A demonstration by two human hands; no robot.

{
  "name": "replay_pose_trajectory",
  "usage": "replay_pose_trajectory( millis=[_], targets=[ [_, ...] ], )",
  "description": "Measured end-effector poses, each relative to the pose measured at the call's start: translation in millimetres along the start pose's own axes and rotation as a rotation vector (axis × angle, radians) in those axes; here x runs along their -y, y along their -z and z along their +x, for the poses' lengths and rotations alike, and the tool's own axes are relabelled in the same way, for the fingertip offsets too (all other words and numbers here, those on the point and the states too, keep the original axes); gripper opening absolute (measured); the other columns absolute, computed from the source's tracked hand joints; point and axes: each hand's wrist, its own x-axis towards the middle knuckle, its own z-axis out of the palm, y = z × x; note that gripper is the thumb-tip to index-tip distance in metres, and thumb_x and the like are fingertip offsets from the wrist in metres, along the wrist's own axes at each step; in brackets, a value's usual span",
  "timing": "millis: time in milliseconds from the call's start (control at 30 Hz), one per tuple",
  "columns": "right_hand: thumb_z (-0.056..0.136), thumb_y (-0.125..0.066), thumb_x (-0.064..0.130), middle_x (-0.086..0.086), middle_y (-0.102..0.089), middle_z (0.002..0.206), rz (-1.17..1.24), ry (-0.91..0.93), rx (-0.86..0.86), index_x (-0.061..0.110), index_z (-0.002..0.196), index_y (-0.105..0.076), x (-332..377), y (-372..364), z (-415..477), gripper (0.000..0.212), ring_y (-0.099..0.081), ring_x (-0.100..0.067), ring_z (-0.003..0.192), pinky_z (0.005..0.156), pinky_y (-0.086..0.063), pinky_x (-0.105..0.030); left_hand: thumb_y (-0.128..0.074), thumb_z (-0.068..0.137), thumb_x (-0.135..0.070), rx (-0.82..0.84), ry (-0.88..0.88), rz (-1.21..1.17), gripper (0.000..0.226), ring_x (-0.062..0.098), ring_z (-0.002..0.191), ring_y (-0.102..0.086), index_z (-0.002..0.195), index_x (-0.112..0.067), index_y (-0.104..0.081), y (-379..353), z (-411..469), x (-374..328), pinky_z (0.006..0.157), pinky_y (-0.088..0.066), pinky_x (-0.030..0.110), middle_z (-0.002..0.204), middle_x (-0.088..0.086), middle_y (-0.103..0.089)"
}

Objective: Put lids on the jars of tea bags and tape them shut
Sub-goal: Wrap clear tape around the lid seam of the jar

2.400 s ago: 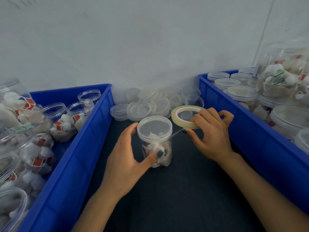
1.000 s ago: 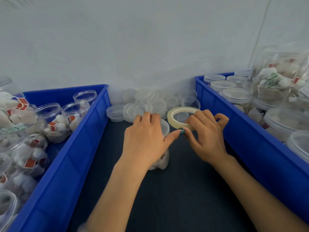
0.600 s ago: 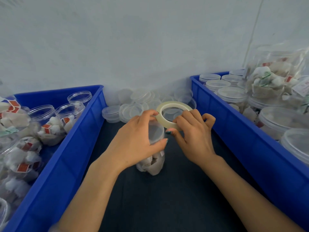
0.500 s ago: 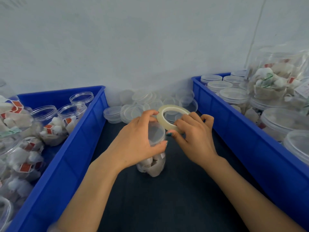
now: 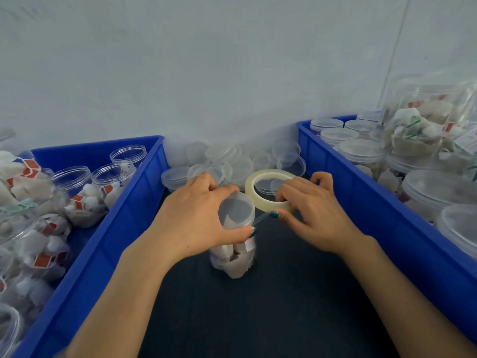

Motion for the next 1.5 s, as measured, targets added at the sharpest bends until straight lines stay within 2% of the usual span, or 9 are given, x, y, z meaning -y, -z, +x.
replay_pose_trajectory(
  millis=[267,533,633,733,800,1033,1267,1400,1500],
  targets=[
    [0.092,-0.024,0.079,0.010,-0.053,0.080,-0.070,-0.077,-0.105,0.021,0.072,-0.059,8.7,-0.2,4.3,0.071,-0.050,-0.013,0.079,0.080,-0.017,-0.032,-0.070,0.064,-0.076,0.131,-0.133,-0.269,0.099,-0.016,0.119,-0.040,0.149,-0.056,-0.025,13.5,-7.1,19.6,0.098,-0.042,0.018,0.134,-0.038,-0.037],
    [0.088,-0.031,0.079,0.011,-0.050,0.080,-0.020,-0.135,-0.083,0.026,0.071,-0.049,21.3,-8.6,8.3,0.058,-0.039,-0.007,0.078,0.079,-0.014,-0.032,-0.082,0.079,-0.028,0.247,-0.215,-0.505,0.081,-0.029,0.125,-0.028,0.136,-0.059,-0.032,10.6,-9.0,19.9,0.095,-0.028,-0.005,0.134,-0.053,-0.026],
    [0.089,-0.036,0.074,0.012,-0.048,0.079,0.001,-0.133,-0.080,0.028,0.073,-0.046,23.7,-10.8,6.7,0.050,-0.036,-0.007,0.079,0.077,-0.013,-0.032,-0.080,0.073,-0.044,0.116,-0.159,-0.554,0.076,-0.025,0.121,-0.031,0.139,-0.046,-0.041,-2.0,-10.0,1.3,0.090,-0.034,-0.002,0.130,-0.045,-0.034],
    [0.090,-0.042,0.068,0.016,-0.045,0.077,0.006,-0.118,-0.090,0.029,0.073,-0.047,25.2,-11.7,5.4,0.043,-0.037,-0.007,0.077,0.074,-0.013,-0.033,-0.067,0.062,-0.078,-0.156,-0.033,-0.470,0.070,-0.009,0.112,-0.045,0.122,-0.044,-0.051,-19.5,-8.3,-21.0,0.089,-0.048,0.019,0.116,-0.034,-0.046],
    [0.090,-0.042,0.065,0.018,-0.043,0.075,0.017,-0.097,-0.081,0.028,0.072,-0.048,22.9,-9.8,5.4,0.042,-0.035,-0.006,0.076,0.074,-0.015,-0.034,-0.064,0.065,-0.080,-0.232,-0.030,-0.433,0.063,-0.004,0.109,-0.048,0.115,-0.043,-0.054,-25.1,-4.7,-24.2,0.088,-0.051,0.027,0.112,-0.029,-0.052],
    [0.099,-0.030,0.067,0.017,-0.049,0.077,0.062,-0.006,-0.023,0.025,0.075,-0.052,7.2,-0.1,1.8,0.053,-0.040,-0.007,0.077,0.078,-0.019,-0.033,-0.075,0.069,-0.052,-0.151,-0.116,-0.626,0.042,-0.007,0.117,-0.049,0.109,-0.047,-0.060,-21.1,-2.7,-7.0,0.081,-0.041,0.002,0.118,-0.031,-0.056],
    [0.089,-0.032,0.079,0.013,-0.052,0.076,-0.004,-0.066,-0.126,0.022,0.071,-0.053,12.5,-2.9,4.7,0.063,-0.045,-0.012,0.077,0.078,-0.020,-0.035,-0.085,0.073,-0.030,0.034,-0.228,-0.675,0.074,-0.003,0.127,-0.048,0.135,-0.047,-0.046,-11.8,-2.2,4.9,0.101,-0.044,0.019,0.130,-0.027,-0.052],
    [0.089,-0.035,0.078,0.016,-0.049,0.080,0.026,-0.090,-0.123,0.028,0.074,-0.047,17.3,-8.7,4.2,0.054,-0.040,-0.009,0.080,0.079,-0.016,-0.033,-0.061,0.066,-0.069,0.034,-0.133,-0.363,0.104,-0.001,0.137,-0.017,0.153,-0.043,-0.011,-10.2,-3.4,1.8,0.108,-0.021,0.019,0.142,-0.023,-0.015],
    [0.088,-0.035,0.078,0.016,-0.053,0.084,0.017,-0.123,-0.131,0.027,0.077,-0.054,13.2,-6.8,3.2,0.056,-0.042,-0.007,0.085,0.080,-0.016,-0.033,-0.027,0.059,-0.088,0.001,0.027,-0.056,0.106,0.014,0.131,-0.027,0.148,-0.032,-0.025,-10.0,-5.9,-2.0,0.109,-0.020,0.028,0.131,-0.010,-0.024]
  ],
)
